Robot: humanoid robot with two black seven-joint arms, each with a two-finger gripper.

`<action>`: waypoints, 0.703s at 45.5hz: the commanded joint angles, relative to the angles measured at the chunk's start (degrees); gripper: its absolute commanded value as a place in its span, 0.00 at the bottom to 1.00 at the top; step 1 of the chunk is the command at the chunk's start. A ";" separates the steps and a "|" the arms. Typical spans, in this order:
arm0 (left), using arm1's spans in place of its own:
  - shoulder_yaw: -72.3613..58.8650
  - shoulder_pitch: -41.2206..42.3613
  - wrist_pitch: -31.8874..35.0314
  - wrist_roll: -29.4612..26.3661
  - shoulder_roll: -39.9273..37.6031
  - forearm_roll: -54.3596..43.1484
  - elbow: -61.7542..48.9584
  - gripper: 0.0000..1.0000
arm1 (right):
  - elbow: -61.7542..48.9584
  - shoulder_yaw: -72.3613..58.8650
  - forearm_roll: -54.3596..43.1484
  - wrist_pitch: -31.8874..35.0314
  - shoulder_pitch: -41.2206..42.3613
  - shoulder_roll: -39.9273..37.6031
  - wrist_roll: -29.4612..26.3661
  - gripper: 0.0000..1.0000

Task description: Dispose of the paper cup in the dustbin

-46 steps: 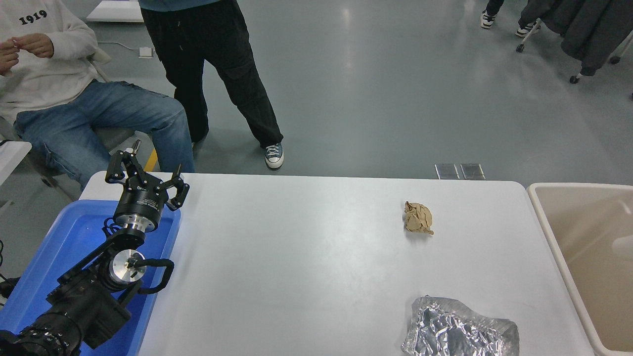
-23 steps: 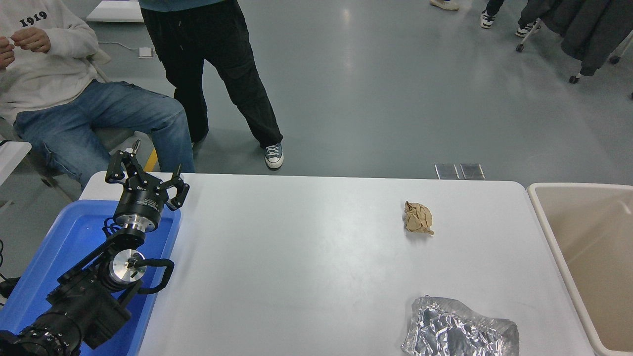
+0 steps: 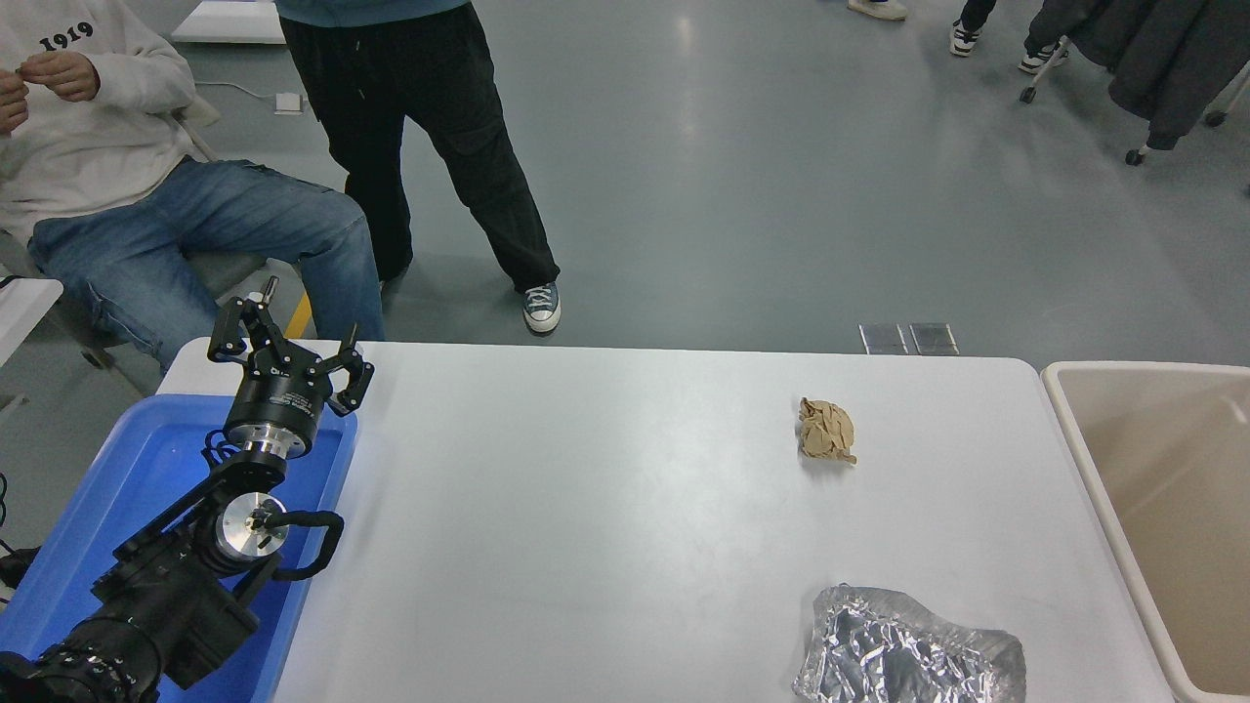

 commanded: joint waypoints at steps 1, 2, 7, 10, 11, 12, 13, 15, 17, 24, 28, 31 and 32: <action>0.00 0.00 -0.02 0.00 0.00 0.01 0.00 1.00 | 0.03 4.06 1.05 1.83 0.72 -0.74 -0.02 1.00; 0.00 0.00 -0.02 0.00 0.00 0.01 0.00 1.00 | 0.12 5.72 1.66 2.62 0.72 -1.18 -0.02 1.00; 0.00 0.00 -0.02 0.00 0.00 0.01 0.00 1.00 | 1.26 14.25 3.42 7.37 1.50 -2.68 0.06 0.99; 0.00 0.00 -0.02 0.00 0.00 0.01 0.00 1.00 | 3.01 16.81 3.42 8.69 1.86 -2.77 0.24 1.00; 0.00 0.00 -0.02 0.00 0.00 0.01 0.00 1.00 | 3.71 17.34 3.42 9.04 1.86 -2.77 0.33 1.00; 0.00 0.00 -0.02 0.00 0.00 0.01 0.00 1.00 | 4.68 17.78 3.42 9.22 1.86 -2.85 0.42 0.99; 0.00 0.00 0.07 0.00 0.00 0.01 0.00 1.00 | 5.64 18.22 3.51 9.31 1.94 -2.94 0.42 1.00; 0.00 0.00 0.07 0.00 0.00 0.01 0.00 1.00 | 8.63 19.53 3.51 9.83 1.95 -3.55 0.50 0.99; 0.00 0.00 -0.02 0.00 0.00 0.01 0.00 1.00 | 12.75 21.90 3.51 10.10 1.95 -4.87 0.50 1.00; 0.00 0.00 -0.02 0.00 0.00 0.01 0.00 1.00 | 32.97 34.11 2.90 9.13 1.07 -12.43 0.50 1.00; 0.00 0.00 -0.02 0.00 0.00 0.01 0.00 1.00 | 39.04 39.74 2.46 8.70 0.98 -13.31 0.50 1.00; 0.00 0.00 -0.02 0.00 0.00 0.01 0.00 1.00 | 40.19 43.26 2.46 8.69 0.72 -12.53 0.50 1.00; 0.00 0.00 -0.02 0.00 0.00 0.01 0.00 1.00 | 40.28 44.23 2.46 8.69 0.54 -11.91 0.50 0.99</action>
